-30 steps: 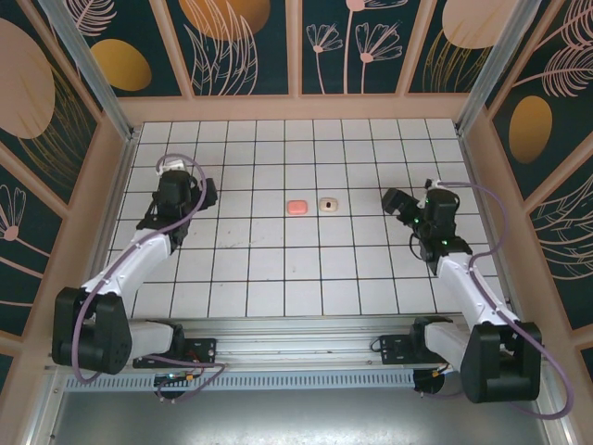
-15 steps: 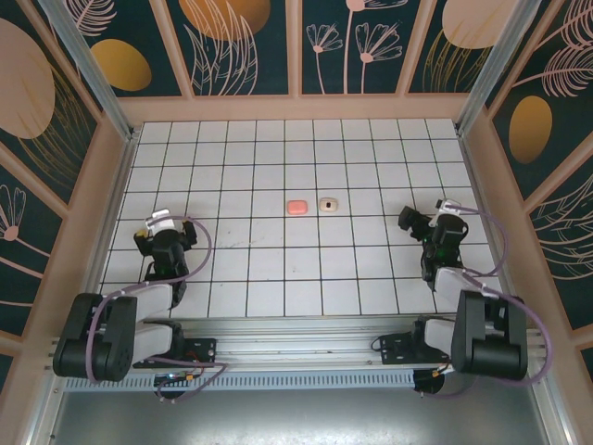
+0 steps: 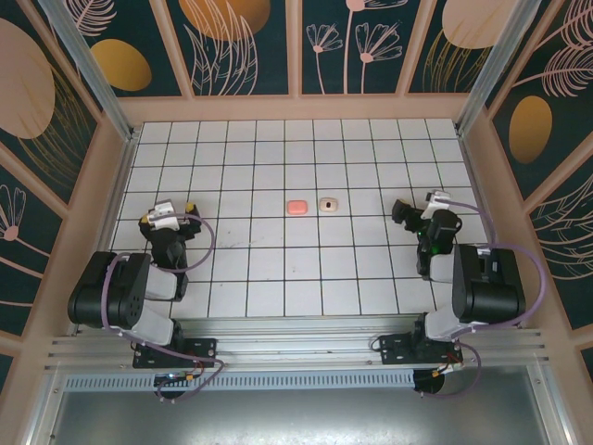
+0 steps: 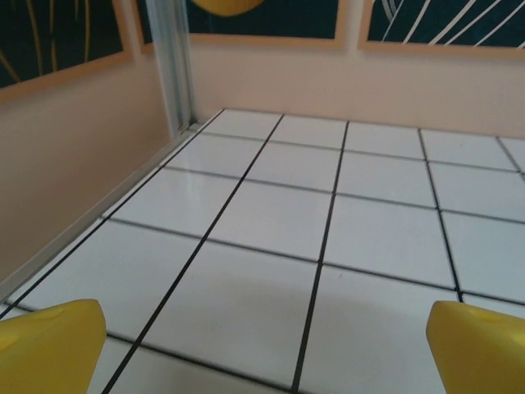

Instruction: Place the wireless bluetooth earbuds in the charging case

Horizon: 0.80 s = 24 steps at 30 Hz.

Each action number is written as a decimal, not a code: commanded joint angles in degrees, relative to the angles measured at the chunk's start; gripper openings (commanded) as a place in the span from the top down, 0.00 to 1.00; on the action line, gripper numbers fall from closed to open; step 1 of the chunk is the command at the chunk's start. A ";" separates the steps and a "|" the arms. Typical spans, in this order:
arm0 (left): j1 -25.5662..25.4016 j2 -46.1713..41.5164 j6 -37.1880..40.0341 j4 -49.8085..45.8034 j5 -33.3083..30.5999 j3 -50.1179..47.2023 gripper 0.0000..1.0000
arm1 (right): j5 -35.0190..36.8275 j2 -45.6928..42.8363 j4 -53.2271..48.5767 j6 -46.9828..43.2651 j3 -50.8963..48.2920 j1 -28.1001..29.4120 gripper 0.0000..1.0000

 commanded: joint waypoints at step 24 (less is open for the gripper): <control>1.32 -0.31 -1.50 0.56 1.44 2.26 0.01 | 3.12 2.20 14.98 -3.63 -3.61 2.29 0.01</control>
